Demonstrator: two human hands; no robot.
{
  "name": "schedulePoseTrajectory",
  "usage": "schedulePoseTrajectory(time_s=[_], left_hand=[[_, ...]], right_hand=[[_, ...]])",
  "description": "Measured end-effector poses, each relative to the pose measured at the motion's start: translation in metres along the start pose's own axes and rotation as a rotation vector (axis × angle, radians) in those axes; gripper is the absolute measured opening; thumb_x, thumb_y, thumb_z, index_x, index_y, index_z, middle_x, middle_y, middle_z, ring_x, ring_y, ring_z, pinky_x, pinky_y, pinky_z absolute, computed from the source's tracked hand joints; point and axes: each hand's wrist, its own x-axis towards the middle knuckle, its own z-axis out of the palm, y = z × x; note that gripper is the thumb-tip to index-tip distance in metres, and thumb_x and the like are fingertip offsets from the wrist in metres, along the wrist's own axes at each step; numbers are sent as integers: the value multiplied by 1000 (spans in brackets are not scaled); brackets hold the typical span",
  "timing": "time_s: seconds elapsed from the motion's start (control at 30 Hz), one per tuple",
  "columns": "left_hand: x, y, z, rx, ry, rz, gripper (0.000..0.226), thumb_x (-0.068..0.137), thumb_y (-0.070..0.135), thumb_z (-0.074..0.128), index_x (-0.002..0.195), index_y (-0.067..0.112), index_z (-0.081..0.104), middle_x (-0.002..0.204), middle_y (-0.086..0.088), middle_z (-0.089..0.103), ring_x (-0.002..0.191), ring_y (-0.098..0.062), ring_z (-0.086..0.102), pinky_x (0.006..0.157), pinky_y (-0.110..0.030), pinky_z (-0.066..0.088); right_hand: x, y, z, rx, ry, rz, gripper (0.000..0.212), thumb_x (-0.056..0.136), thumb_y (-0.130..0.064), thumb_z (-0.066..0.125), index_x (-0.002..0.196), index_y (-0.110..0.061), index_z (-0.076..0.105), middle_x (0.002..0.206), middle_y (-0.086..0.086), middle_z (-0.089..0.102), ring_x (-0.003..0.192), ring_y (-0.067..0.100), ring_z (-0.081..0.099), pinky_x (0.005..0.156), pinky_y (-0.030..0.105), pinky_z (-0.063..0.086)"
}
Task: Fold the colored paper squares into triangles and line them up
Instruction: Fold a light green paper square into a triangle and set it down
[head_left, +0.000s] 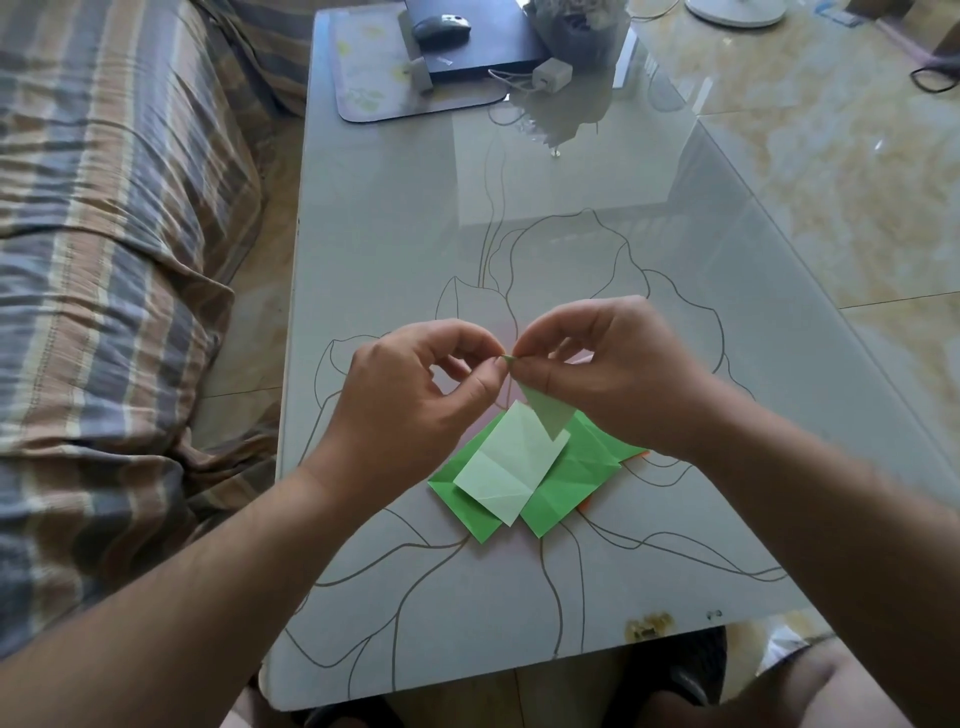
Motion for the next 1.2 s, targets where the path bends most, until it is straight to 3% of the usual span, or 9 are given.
schedulePoseTrajectory(time_s=[0.13,0.33,0.47,0.53,0.6,0.7,1.03,1.2], left_hand=[[-2,3,1,-35,-9,-16,8,92,25,70,85,29,73,82,17,72,84,-8,68,72,-16,50],[-2,3,1,-83,-35,-42,12,90,36,65,85,28,74,82,12,73,86,-12,69,70,-41,54],[-2,2,2,4,-17,29,14,92,33,63,86,26,73,80,13,72,85,-10,68,76,-34,54],[-2,2,2,37,4,58,12,94,29,63,86,25,72,80,15,70,84,-8,67,78,-28,52],[0,1,1,35,16,60,12,96,25,64,86,25,71,80,15,69,84,-8,65,77,-24,51],[1,0,0,3,24,49,13,97,26,63,86,24,70,79,14,68,83,-10,66,75,-24,52],[-1,4,0,-67,7,35,10,95,31,64,89,27,70,82,12,70,86,-13,68,75,-34,56],[1,0,-1,-117,-1,-19,12,97,30,64,86,27,69,74,16,66,73,-8,64,63,-31,53]], right_hand=[[-1,-1,2,3,-3,-7,7,84,-29,83,78,-30,78,78,-8,74,76,17,68,74,39,59],[-2,-1,6,10,15,-18,8,84,-28,79,77,-30,76,74,-3,74,73,23,69,72,48,60],[-3,-2,11,32,-2,6,7,84,-27,74,77,-27,74,72,8,70,64,29,62,63,47,55],[-3,-3,12,96,-21,29,10,88,-24,76,78,-23,75,75,20,67,59,22,51,56,41,46],[-3,-5,11,163,-33,51,9,87,-28,79,82,-21,76,77,24,67,60,20,51,58,38,44],[-3,-5,10,214,-19,72,15,80,-37,79,84,-22,78,78,21,71,62,22,59,60,40,49],[-2,-4,11,321,-28,100,15,82,-31,77,82,-16,76,82,33,65,65,25,55,62,43,43],[-2,-2,10,319,-21,105,9,86,-28,78,83,-20,77,74,22,69,65,24,59,63,42,46]])
